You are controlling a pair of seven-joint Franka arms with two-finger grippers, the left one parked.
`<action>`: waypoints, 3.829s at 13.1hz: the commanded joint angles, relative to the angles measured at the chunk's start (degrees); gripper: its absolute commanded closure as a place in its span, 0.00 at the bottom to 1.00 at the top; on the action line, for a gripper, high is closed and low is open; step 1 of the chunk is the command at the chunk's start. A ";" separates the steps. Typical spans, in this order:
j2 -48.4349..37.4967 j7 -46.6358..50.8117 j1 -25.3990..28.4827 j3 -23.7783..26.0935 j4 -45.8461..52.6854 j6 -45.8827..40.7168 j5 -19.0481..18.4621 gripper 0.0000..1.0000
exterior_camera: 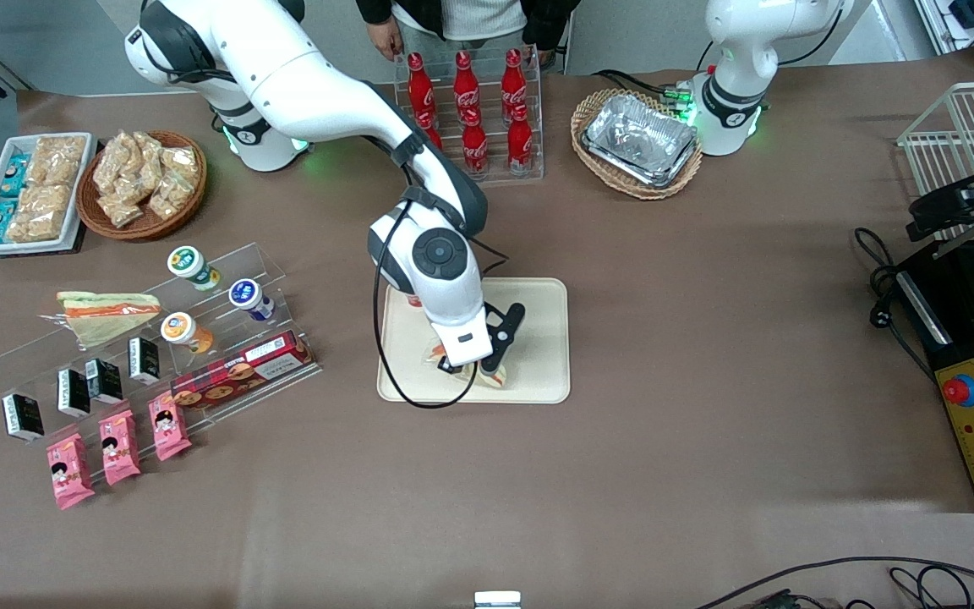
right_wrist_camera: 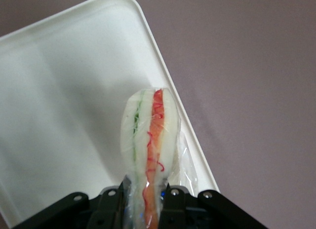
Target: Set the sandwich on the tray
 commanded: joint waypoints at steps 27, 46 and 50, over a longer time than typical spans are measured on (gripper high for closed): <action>8.43 -22.80 -3.22 0.63 5.14 5.57 1.60 0.82; -6.49 -22.45 -10.16 0.72 4.44 -14.79 9.34 0.00; -13.43 -20.01 -13.67 -1.81 4.44 -28.76 9.16 0.00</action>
